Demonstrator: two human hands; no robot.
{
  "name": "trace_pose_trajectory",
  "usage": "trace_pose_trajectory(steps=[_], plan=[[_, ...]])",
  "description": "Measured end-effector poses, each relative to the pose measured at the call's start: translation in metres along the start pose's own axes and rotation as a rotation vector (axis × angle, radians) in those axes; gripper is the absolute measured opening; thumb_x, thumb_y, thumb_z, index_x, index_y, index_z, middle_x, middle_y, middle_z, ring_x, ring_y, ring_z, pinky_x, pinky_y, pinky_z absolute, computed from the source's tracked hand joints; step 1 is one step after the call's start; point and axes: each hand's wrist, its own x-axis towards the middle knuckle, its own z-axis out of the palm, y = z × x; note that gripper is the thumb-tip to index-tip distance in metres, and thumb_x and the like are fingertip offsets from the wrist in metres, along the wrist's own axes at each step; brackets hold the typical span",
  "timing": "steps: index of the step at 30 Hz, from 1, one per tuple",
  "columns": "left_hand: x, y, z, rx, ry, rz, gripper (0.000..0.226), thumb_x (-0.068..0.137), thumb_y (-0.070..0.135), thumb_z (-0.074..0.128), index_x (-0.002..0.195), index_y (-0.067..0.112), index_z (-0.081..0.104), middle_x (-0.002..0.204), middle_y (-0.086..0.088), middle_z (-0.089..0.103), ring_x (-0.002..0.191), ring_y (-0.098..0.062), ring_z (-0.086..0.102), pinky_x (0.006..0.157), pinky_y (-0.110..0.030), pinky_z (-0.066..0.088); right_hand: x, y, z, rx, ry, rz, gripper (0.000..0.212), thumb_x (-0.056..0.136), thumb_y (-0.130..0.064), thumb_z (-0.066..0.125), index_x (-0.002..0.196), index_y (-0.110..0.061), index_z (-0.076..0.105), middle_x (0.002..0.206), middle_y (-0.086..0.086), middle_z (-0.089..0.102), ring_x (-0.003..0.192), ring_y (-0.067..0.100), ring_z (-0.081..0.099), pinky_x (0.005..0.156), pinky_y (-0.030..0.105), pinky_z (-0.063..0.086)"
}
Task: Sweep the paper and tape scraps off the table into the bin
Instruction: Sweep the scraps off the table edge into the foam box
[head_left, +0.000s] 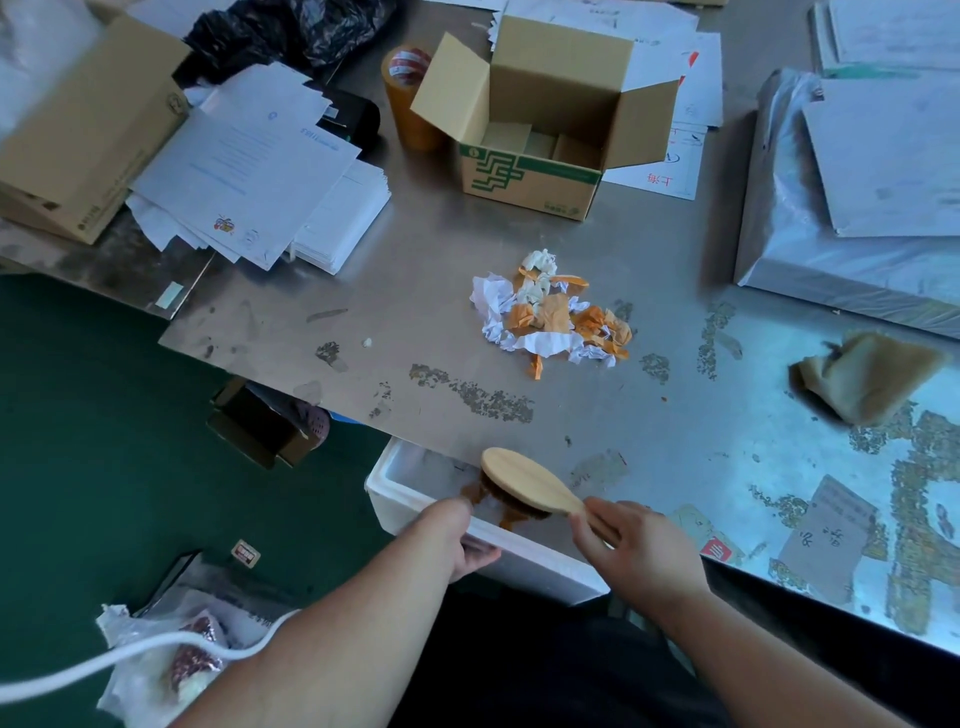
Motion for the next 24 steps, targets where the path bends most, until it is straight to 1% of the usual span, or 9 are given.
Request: trace_pose_trajectory(steps=[3, 6, 8, 9, 12, 15, 19, 22, 24], plan=[[0.004, 0.0, 0.002, 0.005, 0.011, -0.003, 0.033, 0.098, 0.018, 0.07, 0.111, -0.006, 0.052, 0.097, -0.026, 0.062, 0.104, -0.044, 0.067, 0.09, -0.055, 0.06, 0.006, 0.0, -0.008, 0.018, 0.032, -0.016, 0.03, 0.091, -0.061, 0.052, 0.066, -0.045, 0.047, 0.061, -0.007, 0.05, 0.058, 0.011, 0.05, 0.048, 0.025, 0.035], [0.006, 0.0, 0.003, 0.036, 0.013, -0.003, 0.037, 0.099, 0.02, 0.068, 0.119, -0.007, 0.053, 0.1, -0.026, 0.063, 0.095, -0.042, 0.067, 0.079, -0.053, 0.063, 0.02, 0.003, -0.021, 0.023, 0.114, 0.061, 0.038, 0.092, -0.065, 0.047, 0.072, -0.032, 0.049, 0.065, -0.006, 0.054, 0.063, 0.014, 0.054, 0.054, 0.032, 0.045], [0.007, 0.0, 0.003, 0.052, 0.012, -0.002, 0.039, 0.099, 0.019, 0.068, 0.122, -0.007, 0.052, 0.106, -0.028, 0.064, 0.095, -0.042, 0.068, 0.071, -0.053, 0.063, 0.033, 0.004, -0.033, 0.012, 0.161, 0.094, 0.041, 0.095, -0.065, 0.044, 0.074, -0.03, 0.049, 0.068, -0.005, 0.054, 0.064, 0.019, 0.054, 0.053, 0.033, 0.041], [0.007, 0.0, 0.002, 0.054, 0.015, -0.005, 0.038, 0.099, 0.018, 0.068, 0.122, -0.006, 0.053, 0.108, -0.028, 0.064, 0.095, -0.043, 0.068, 0.071, -0.053, 0.064, 0.04, 0.005, -0.039, 0.0, 0.181, 0.095, 0.042, 0.096, -0.065, 0.043, 0.074, -0.029, 0.048, 0.069, -0.005, 0.054, 0.063, 0.019, 0.054, 0.051, 0.032, 0.037], [0.003, 0.0, 0.002, 0.05, 0.024, -0.003, 0.034, 0.098, 0.016, 0.068, 0.12, -0.006, 0.053, 0.111, -0.029, 0.064, 0.097, -0.045, 0.067, 0.084, -0.054, 0.063, 0.061, 0.003, -0.057, -0.032, 0.237, 0.049, 0.043, 0.099, -0.063, 0.038, 0.071, -0.031, 0.041, 0.07, -0.005, 0.05, 0.059, 0.018, 0.05, 0.047, 0.028, 0.027], [0.0, -0.001, 0.002, 0.033, 0.017, -0.003, 0.034, 0.099, 0.014, 0.067, 0.122, -0.007, 0.052, 0.115, -0.028, 0.064, 0.099, -0.043, 0.067, 0.084, -0.054, 0.063, 0.082, -0.003, -0.069, -0.046, 0.269, 0.007, 0.04, 0.101, -0.06, 0.037, 0.076, -0.029, 0.042, 0.075, -0.004, 0.051, 0.064, 0.024, 0.05, 0.05, 0.03, 0.028], [-0.006, 0.001, 0.003, 0.021, 0.015, -0.01, 0.033, 0.1, 0.014, 0.067, 0.121, -0.008, 0.053, 0.114, -0.029, 0.064, 0.097, -0.043, 0.068, 0.081, -0.053, 0.064, 0.111, -0.017, -0.079, -0.106, 0.247, -0.011, 0.038, 0.103, -0.059, 0.035, 0.099, -0.026, 0.056, 0.094, -0.003, 0.056, 0.079, 0.032, 0.057, 0.061, 0.034, 0.04], [-0.008, 0.001, 0.002, 0.021, 0.02, -0.017, 0.031, 0.099, 0.013, 0.067, 0.119, -0.007, 0.054, 0.111, -0.029, 0.064, 0.098, -0.043, 0.069, 0.081, -0.054, 0.064, 0.128, -0.024, -0.083, -0.152, 0.186, -0.002, 0.041, 0.102, -0.06, 0.036, 0.092, -0.024, 0.053, 0.092, -0.001, 0.056, 0.081, 0.032, 0.056, 0.062, 0.035, 0.042], [-0.008, 0.001, 0.002, 0.022, 0.023, -0.018, 0.03, 0.099, 0.013, 0.068, 0.118, -0.006, 0.054, 0.111, -0.029, 0.063, 0.099, -0.043, 0.069, 0.081, -0.054, 0.064, 0.134, -0.026, -0.084, -0.167, 0.082, -0.001, 0.043, 0.102, -0.059, 0.036, 0.085, -0.023, 0.052, 0.085, 0.0, 0.059, 0.079, 0.03, 0.057, 0.059, 0.033, 0.039]])
